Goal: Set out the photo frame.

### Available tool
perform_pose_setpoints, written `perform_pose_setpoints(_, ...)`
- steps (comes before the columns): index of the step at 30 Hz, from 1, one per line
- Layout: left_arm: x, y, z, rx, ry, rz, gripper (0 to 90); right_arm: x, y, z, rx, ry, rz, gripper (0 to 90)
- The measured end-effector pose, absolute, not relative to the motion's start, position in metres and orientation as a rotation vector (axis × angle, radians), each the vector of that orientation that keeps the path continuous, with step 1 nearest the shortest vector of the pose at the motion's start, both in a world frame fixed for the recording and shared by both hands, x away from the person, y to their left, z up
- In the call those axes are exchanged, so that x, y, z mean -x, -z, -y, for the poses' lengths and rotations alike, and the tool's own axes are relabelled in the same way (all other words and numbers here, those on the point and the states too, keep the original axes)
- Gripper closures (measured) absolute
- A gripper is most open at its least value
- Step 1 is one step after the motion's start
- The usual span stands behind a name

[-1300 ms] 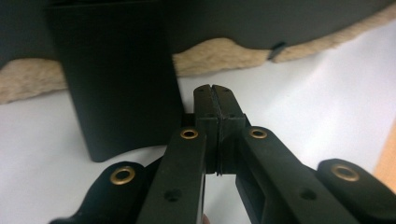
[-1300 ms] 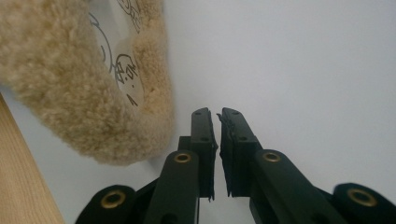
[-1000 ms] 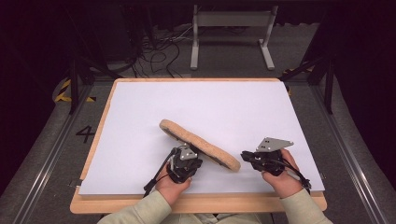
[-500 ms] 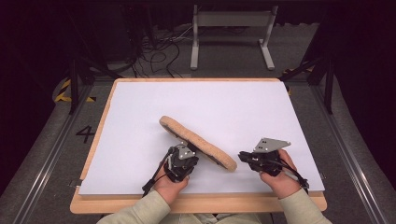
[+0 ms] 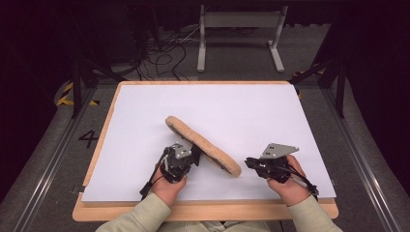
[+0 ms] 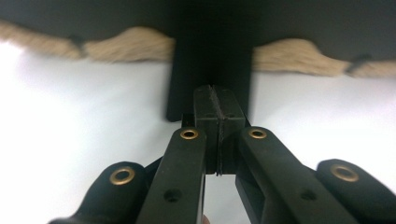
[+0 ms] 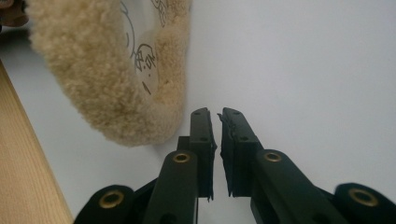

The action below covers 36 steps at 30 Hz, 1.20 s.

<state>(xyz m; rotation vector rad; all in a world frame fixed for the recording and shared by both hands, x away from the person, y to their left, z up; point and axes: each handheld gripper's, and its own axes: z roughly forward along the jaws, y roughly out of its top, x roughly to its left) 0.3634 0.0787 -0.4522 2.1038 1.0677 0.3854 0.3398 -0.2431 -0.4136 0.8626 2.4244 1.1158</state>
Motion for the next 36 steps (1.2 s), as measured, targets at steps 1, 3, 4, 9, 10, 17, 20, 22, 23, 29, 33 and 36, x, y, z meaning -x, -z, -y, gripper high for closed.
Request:
perform_pose_setpoints(1,-0.363,0.451,-0.082,-2.1,-0.39,-1.062,90.0,-0.34,0.413,0.242,-0.86,-1.117,-2.426,83.4)
perform_pose_setpoints(3,-0.361,0.449,-0.083,-2.094,-0.39,-1.053,90.0,-0.34,0.414,0.241,-0.855,-1.118,-2.429,83.5)
perform_pose_setpoints(4,-0.36,0.448,-0.084,-2.1,-0.393,-1.041,90.0,-0.34,0.414,0.24,-0.852,-1.118,-2.434,83.5)
perform_pose_setpoints(9,-0.352,0.445,-0.084,-2.108,-0.376,-1.007,90.0,-0.339,0.417,0.23,-0.815,-1.112,-2.476,84.3)
perform_pose_setpoints(10,-0.351,0.445,-0.084,-2.099,-0.361,-1.013,90.0,-0.338,0.418,0.227,-0.8,-1.111,-2.493,84.8)
perform_pose_setpoints(17,-0.35,0.443,-0.088,-2.102,-0.334,-0.999,90.0,-0.331,0.417,0.216,-0.753,-1.108,-2.539,88.9)
perform_pose_setpoints(20,-0.349,0.441,-0.092,-2.088,-0.329,-1.001,90.0,-0.326,0.416,0.208,-0.705,-1.112,-2.584,88.8)
perform_pose_setpoints(22,-0.349,0.441,-0.094,-2.081,-0.331,-1.004,89.9,-0.324,0.416,0.206,-0.696,-1.114,-2.593,88.8)
perform_pose_setpoints(23,-0.35,0.44,-0.097,-2.079,-0.331,-1.002,89.9,-0.323,0.416,0.203,-0.678,-1.117,-2.605,88.7)
perform_pose_setpoints(29,-0.353,0.438,-0.108,-2.042,-0.319,-1.04,89.7,-0.315,0.416,0.191,-0.613,-1.126,-2.657,88.7)
perform_pose_setpoints(33,-0.353,0.437,-0.111,-2.039,-0.325,-1.036,89.2,-0.311,0.417,0.182,-0.571,-1.141,-2.686,88.7)
perform_pose_setpoints(36,-0.351,0.437,-0.113,-2.041,-0.331,-1.035,88.7,-0.309,0.417,0.174,-0.534,-1.152,-2.707,88.6)
